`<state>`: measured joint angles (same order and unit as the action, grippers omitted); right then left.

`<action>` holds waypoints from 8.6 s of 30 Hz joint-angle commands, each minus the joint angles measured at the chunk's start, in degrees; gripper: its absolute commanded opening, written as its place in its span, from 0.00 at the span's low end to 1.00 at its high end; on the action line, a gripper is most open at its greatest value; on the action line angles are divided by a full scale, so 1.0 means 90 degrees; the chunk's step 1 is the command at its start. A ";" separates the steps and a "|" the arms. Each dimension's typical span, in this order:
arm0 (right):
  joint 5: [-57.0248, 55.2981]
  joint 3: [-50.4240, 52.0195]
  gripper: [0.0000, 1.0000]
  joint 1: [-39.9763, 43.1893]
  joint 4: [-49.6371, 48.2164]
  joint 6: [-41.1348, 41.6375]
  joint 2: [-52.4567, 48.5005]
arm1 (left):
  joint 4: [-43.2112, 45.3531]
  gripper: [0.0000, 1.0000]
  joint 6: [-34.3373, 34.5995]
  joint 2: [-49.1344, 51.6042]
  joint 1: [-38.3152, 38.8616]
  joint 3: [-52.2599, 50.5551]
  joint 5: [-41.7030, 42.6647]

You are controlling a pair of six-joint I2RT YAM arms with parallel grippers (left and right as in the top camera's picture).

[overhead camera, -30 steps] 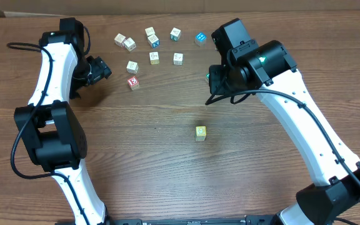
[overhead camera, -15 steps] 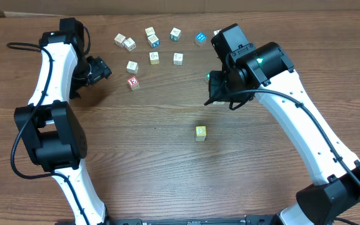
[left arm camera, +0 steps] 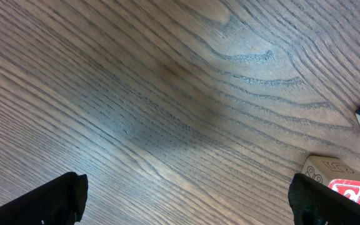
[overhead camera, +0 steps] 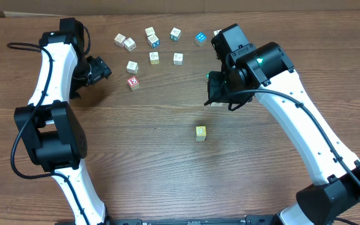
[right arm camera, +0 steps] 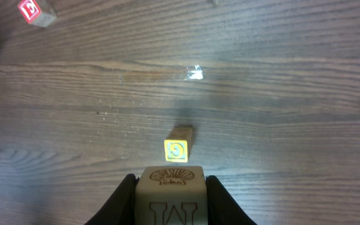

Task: Form a tower
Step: 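Carry the M block over the X-on-4 stack, then lower the M block onto the X block, then hold the M block on top of the stack with the right gripper, then open the right gripper and raise it toward the block cluster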

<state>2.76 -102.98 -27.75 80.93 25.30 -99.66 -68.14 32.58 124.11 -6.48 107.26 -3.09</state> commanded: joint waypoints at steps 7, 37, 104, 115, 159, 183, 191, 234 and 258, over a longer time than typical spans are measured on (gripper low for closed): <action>0.0041 0.0034 0.06 0.0012 0.0221 0.0408 0.0012 | -0.0019 1.00 -0.0100 -0.0182 0.0019 0.0100 -0.0051; -0.0189 0.2076 0.09 -0.0979 -0.1316 0.1137 -0.0019 | -0.0019 1.00 -0.0100 -0.0182 0.0019 0.0100 -0.0053; -0.1018 0.2990 0.10 -0.1173 -0.2579 0.1382 -0.0153 | -0.0019 1.00 -0.0100 -0.0182 0.0019 0.0100 -0.0053; -0.1013 0.2990 0.10 -0.1173 -0.2577 0.1382 -0.0265 | -0.0019 0.99 -0.0100 -0.0182 0.0019 0.0100 -0.0053; -0.0726 0.2990 0.21 -0.1173 -0.2477 0.1379 -0.0265 | -0.0019 0.99 -0.0100 -0.0182 0.0017 0.0100 -0.0051; -0.0726 0.2990 0.34 -0.1173 -0.2480 0.1382 -0.0265 | -0.0019 1.00 -0.0097 -0.0182 0.0019 0.0100 -0.0053; -0.0726 0.2990 0.34 -0.1173 -0.2477 0.1382 -0.0265 | -0.0019 0.99 -0.0100 -0.0182 0.0019 0.0100 -0.0051; -0.0750 0.2863 0.58 -0.1103 -0.2725 0.0903 -0.0265 | -0.0019 1.00 -0.0100 -0.0182 0.0019 0.0100 -0.0051; -0.0797 0.0197 0.46 0.0889 -0.3653 -0.2373 -0.1173 | -0.0019 0.99 -0.0100 -0.0182 0.0017 0.0100 -0.0051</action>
<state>-4.29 -100.92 -20.64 48.62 8.45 -106.80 -68.12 32.58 124.11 -6.48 107.26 -3.09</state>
